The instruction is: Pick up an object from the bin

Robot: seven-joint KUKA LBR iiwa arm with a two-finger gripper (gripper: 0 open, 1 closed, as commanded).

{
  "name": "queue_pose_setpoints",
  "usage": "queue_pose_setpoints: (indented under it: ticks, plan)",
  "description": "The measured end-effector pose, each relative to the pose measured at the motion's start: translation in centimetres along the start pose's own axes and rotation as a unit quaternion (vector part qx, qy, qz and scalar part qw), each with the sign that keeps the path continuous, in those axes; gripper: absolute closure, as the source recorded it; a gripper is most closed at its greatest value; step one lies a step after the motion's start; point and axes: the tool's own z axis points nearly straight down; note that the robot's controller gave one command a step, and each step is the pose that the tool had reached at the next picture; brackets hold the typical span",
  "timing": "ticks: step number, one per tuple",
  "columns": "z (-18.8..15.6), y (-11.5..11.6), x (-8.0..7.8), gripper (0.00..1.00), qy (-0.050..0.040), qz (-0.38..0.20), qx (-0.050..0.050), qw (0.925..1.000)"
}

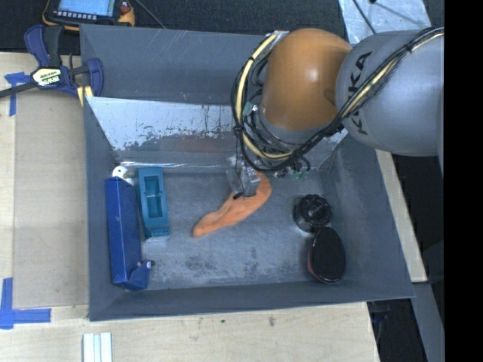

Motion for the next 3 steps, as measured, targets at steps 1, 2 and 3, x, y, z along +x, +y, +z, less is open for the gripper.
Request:
queue_pose_setpoints:
  ticks: [1,2,3]
  plan:
    - [0.0,0.0,0.0,0.00,0.0002,0.000,0.000,1.0000]
    - [0.0,0.0,0.0,0.00,0.0002,0.001,0.000,1.0000]
    - [3.0,-3.1,0.6,0.00,-0.0053,0.000,0.000,1.0000]
